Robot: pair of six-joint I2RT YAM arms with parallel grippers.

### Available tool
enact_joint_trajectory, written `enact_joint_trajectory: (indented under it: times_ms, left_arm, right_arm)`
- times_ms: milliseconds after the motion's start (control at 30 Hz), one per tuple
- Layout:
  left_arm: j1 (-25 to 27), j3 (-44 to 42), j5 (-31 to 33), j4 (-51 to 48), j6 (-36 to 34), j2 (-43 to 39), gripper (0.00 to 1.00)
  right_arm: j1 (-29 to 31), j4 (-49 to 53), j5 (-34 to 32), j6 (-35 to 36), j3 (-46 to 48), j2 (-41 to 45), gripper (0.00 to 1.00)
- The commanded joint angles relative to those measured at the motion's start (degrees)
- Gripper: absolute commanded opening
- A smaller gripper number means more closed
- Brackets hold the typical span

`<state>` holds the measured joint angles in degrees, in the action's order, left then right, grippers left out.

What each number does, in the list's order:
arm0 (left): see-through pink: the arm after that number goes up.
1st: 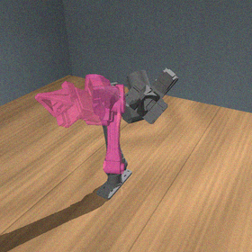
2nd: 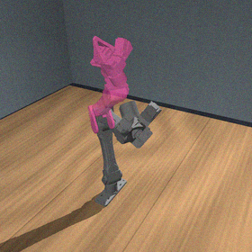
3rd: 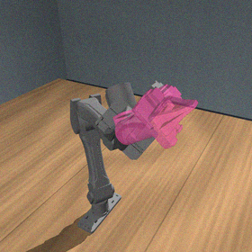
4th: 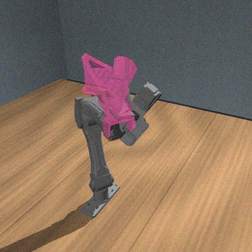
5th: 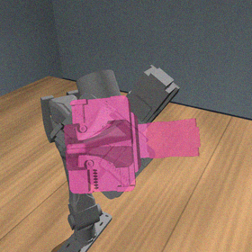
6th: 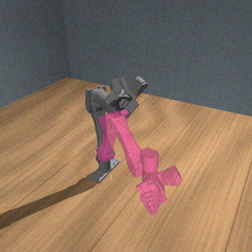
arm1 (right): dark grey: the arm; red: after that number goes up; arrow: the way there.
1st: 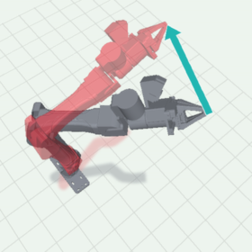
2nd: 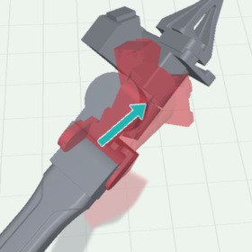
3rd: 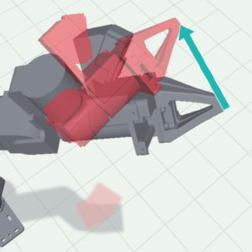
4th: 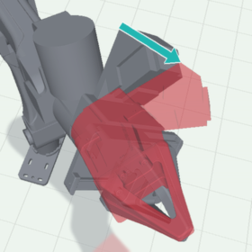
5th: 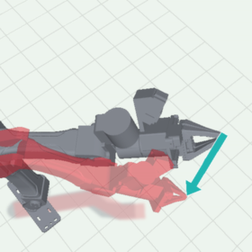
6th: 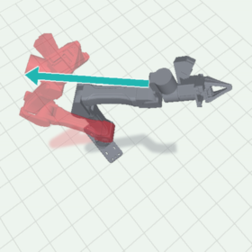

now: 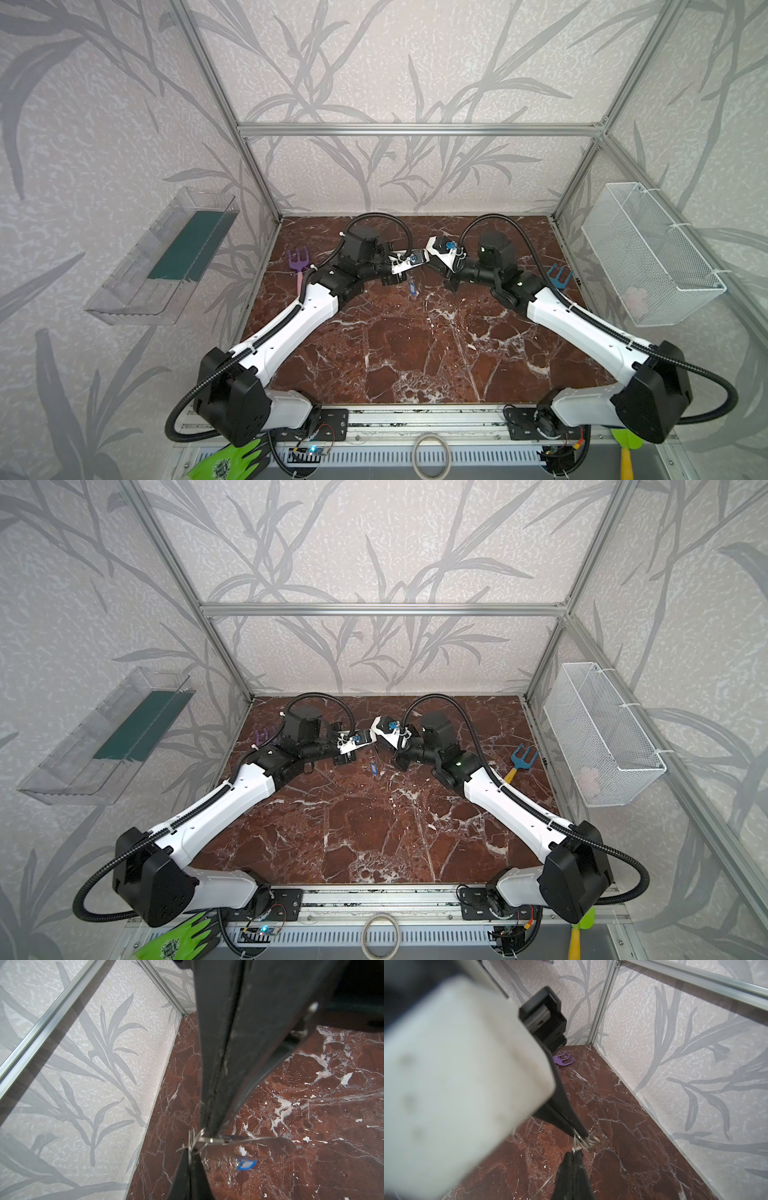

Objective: Put the keys on the keyring

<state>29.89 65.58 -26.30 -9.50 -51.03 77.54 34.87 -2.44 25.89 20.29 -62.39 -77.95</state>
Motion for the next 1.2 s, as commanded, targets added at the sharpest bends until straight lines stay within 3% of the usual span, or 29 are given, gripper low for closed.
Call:
enact_joint_trajectory:
  times_ms: [0,633,867,1167]
  left_arm:
    - [0.33,2.01,0.55,-0.70,-1.86,0.23,0.00]
    - [0.36,0.06,-0.60,1.36,-5.68,-1.43,0.00]
    - [-0.24,-0.95,-4.83,2.96,-4.49,-2.30,0.00]
    - [-1.29,-0.72,-12.86,4.63,2.01,-1.74,0.00]
  right_arm:
    - [0.20,-4.03,-1.23,-2.31,1.04,0.94,0.00]
    - [-0.67,-0.72,-6.99,-5.16,0.80,-0.25,0.00]
    - [-2.45,1.21,-4.09,-6.13,0.29,-0.66,0.00]
    - [-4.15,4.36,0.43,-4.88,-0.96,-1.83,0.01]
